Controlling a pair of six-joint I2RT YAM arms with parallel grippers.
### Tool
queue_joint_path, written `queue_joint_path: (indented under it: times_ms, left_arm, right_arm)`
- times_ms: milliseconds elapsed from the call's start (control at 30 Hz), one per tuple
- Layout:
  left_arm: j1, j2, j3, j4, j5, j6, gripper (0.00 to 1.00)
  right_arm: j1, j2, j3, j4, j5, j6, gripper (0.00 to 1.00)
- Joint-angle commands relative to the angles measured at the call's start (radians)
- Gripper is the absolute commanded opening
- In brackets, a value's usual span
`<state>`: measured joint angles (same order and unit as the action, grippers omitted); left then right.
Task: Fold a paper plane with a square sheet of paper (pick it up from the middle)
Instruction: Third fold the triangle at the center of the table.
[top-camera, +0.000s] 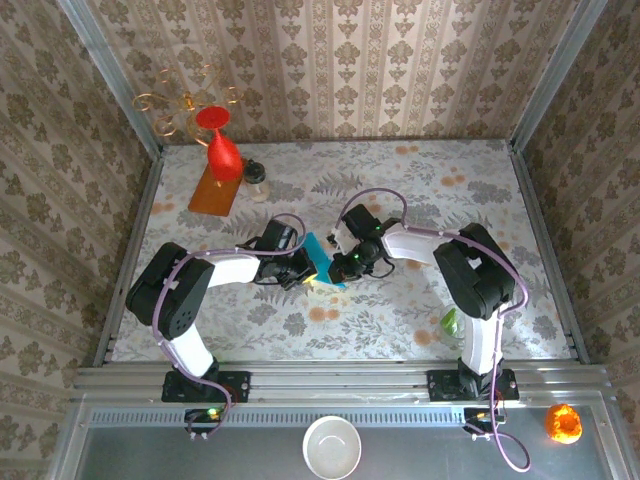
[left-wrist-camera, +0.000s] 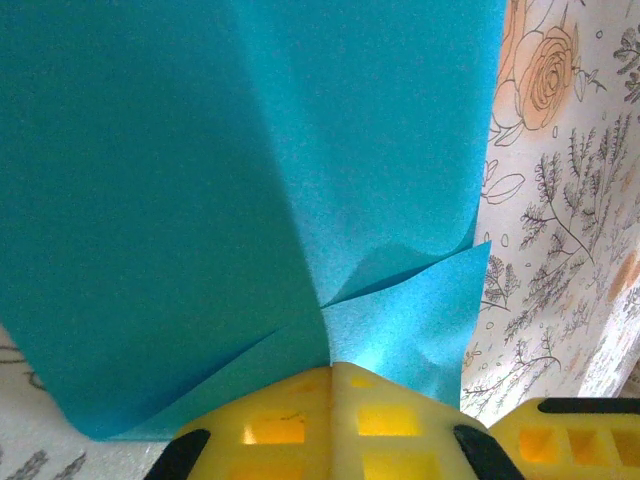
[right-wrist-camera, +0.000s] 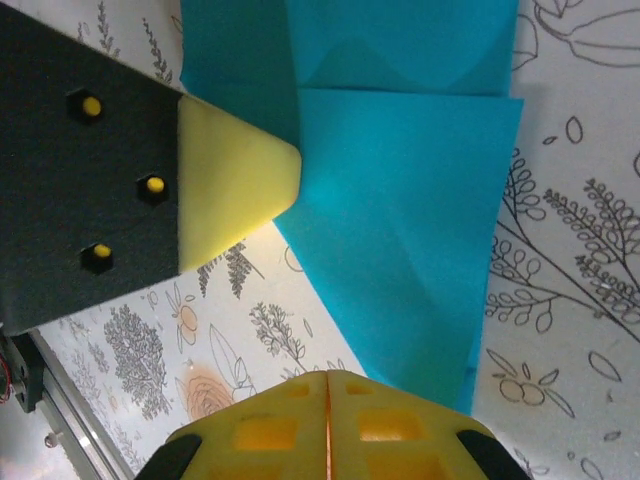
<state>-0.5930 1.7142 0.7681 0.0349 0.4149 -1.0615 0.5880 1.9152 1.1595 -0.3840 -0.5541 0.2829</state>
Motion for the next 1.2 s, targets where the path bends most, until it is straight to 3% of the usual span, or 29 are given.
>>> queue_joint_path:
  times_ms: [0,400,667,900,1167]
  left_arm:
    - [0.016,0.079,-0.036,-0.139,-0.119,0.023,0.02]
    - [0.033,0.097,-0.035,-0.151,-0.119,0.049,0.02]
    - [0.038,0.108,-0.025,-0.142,-0.102,0.065,0.02]
    - [0.035,0.087,-0.003,-0.136,-0.088,0.078,0.02]
    - [0.033,0.054,0.019,-0.136,-0.074,0.102,0.03]
  right_arm:
    - [0.006,0.033,0.018,-0.056,0.02,-0.017,0.1]
    - [-0.028,0.011,-0.082,-0.073,0.062,-0.032,0.1]
    - [-0.109,-0.113,-0.231,0.033,-0.018,0.018,0.1]
    - [-0.076,-0.176,-0.18,0.077,-0.007,0.068,0.11]
    - [-0.017,-0.017,-0.033,0.044,0.066,0.093,0.09]
